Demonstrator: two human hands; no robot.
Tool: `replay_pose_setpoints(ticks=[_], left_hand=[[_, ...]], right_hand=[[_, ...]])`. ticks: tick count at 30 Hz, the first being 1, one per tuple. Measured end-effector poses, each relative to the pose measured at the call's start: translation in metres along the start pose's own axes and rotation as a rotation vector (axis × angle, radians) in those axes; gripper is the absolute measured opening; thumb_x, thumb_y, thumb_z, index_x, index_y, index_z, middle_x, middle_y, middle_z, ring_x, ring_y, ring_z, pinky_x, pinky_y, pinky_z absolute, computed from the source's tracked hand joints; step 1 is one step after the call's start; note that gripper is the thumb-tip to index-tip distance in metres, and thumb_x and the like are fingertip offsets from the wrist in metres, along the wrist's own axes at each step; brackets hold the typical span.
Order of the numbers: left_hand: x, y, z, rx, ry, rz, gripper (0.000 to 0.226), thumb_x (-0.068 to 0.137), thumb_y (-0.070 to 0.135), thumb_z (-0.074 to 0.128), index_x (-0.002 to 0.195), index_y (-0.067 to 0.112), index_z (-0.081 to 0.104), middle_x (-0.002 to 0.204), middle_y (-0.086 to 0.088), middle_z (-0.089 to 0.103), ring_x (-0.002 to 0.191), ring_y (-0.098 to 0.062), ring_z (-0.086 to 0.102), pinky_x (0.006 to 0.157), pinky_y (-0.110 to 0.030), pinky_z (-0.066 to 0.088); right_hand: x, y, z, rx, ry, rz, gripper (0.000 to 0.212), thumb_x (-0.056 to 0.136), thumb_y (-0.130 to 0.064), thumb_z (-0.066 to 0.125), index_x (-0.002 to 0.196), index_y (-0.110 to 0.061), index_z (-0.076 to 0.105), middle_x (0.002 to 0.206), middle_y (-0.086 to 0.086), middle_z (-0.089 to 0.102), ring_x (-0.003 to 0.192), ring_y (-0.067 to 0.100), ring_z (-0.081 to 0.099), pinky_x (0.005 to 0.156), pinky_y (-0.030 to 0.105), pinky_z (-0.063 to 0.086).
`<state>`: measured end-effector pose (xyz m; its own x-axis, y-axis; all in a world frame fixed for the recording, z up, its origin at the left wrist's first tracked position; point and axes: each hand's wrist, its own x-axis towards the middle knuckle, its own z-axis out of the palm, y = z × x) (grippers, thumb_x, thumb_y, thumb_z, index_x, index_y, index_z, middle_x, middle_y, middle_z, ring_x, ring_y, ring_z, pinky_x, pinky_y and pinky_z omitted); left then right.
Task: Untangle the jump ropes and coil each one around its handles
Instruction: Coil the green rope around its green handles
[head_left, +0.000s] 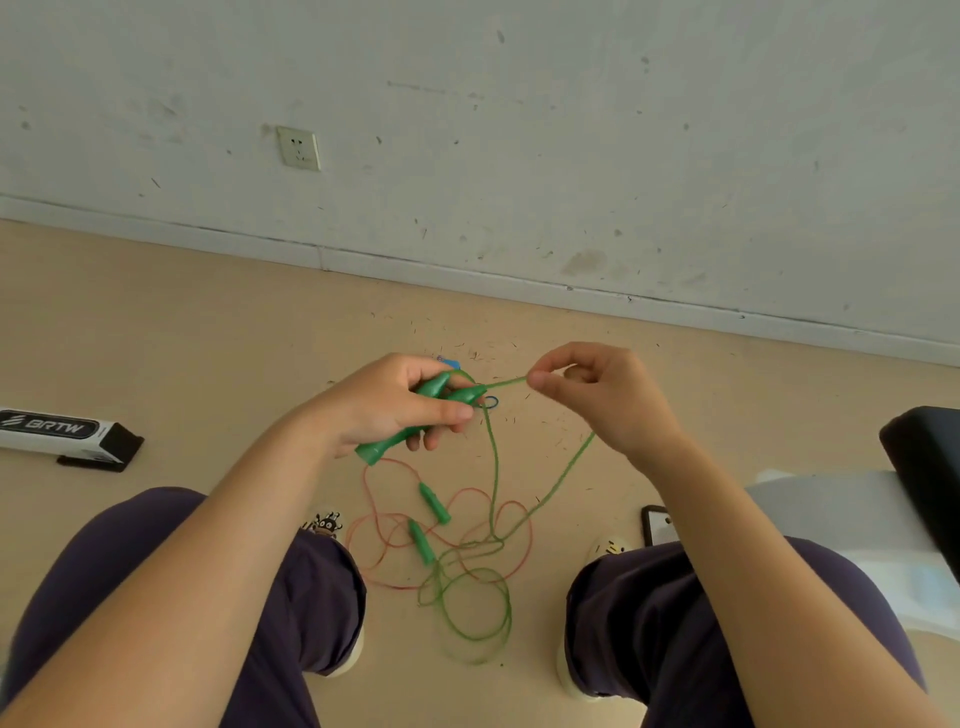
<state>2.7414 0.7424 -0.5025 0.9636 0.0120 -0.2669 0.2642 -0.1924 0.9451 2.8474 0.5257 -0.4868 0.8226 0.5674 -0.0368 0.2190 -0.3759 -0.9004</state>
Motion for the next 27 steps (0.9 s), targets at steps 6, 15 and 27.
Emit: replay_pose_setpoints(ticks=[6,15,27], left_hand=[[-0.002,0.001,0.006,-0.025,-0.094,-0.007,0.023,0.09,0.014,0.069,0.112,0.01,0.067,0.08,-0.005,0.071,0.06,-0.02,0.063,0.056,-0.03,0.049],[0.002,-0.002,0.007,0.072,-0.158,-0.062,0.024,0.086,0.013,0.075,0.108,0.009,0.067,0.089,-0.007,0.076,0.072,-0.024,0.071,0.064,-0.031,0.054],[0.0,0.001,0.009,-0.028,-0.107,-0.063,0.039,0.087,0.022,0.072,0.116,-0.001,0.06,0.075,-0.007,0.067,0.047,-0.017,0.053,0.044,-0.025,0.041]], right_hand=[[-0.001,0.003,0.011,0.141,-0.167,-0.013,0.023,0.088,-0.02,0.071,0.108,-0.01,0.064,0.102,0.003,0.071,0.094,0.012,0.068,0.088,0.027,0.054],[0.0,0.007,0.018,0.094,-0.262,0.026,0.006,0.088,-0.015,0.071,0.09,-0.01,0.069,0.071,0.006,0.059,0.056,0.017,0.046,0.052,0.028,0.041],[-0.002,0.002,0.007,0.367,-0.221,-0.012,0.013,0.089,-0.005,0.067,0.101,-0.009,0.065,0.084,0.004,0.065,0.054,0.024,0.055,0.057,0.032,0.052]])
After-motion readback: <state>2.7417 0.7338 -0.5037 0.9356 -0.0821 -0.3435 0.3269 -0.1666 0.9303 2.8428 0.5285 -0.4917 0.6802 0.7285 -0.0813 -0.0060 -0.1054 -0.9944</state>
